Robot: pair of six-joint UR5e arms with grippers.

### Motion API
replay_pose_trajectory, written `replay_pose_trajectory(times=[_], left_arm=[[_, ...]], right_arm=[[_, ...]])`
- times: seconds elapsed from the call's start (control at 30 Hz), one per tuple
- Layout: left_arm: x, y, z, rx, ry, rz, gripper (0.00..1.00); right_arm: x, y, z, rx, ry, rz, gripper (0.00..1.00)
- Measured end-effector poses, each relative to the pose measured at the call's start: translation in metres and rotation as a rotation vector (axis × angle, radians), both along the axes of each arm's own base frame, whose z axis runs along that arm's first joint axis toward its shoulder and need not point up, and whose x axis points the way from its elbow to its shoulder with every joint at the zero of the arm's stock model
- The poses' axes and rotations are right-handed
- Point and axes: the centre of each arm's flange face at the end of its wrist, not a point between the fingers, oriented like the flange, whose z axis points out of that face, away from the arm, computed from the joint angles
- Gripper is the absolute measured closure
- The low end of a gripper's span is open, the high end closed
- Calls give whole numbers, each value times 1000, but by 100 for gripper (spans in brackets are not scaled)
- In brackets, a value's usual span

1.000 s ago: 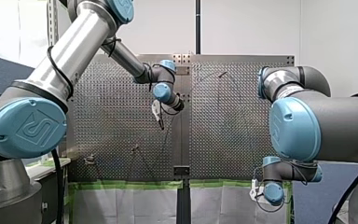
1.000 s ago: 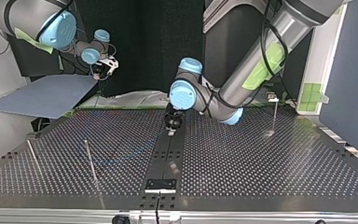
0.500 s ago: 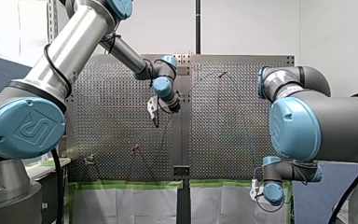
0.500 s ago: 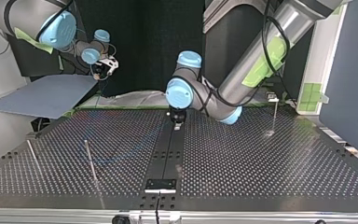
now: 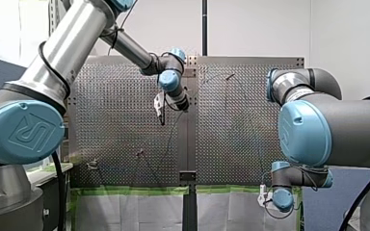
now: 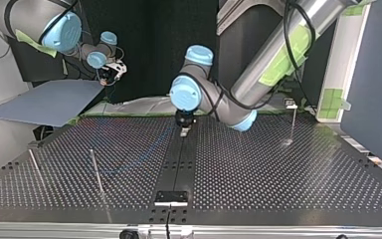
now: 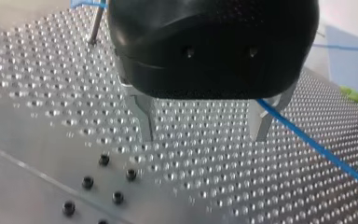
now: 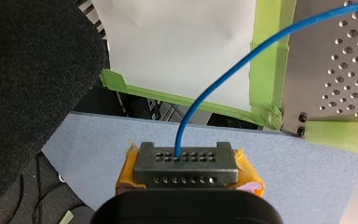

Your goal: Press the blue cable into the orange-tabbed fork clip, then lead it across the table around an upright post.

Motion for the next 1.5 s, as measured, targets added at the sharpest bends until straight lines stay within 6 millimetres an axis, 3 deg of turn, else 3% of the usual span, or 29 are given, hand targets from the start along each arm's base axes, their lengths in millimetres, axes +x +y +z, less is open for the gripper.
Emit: replay_pose_trajectory(times=[0.4,0.67,1.1,1.5], left_arm=[[-25,-12,49,-81,-45,-79,2],[-41,-17,95,-159,-120,-163,0],[-50,-44,117,-267,-214,-299,0],[-50,-74,174,-428,-340,-358,0]], right_arm=[[2,1,-1,2,0,3,100],[4,3,-2,6,2,7,100],[5,3,-2,6,4,11,100],[7,4,-2,7,7,17,100]])
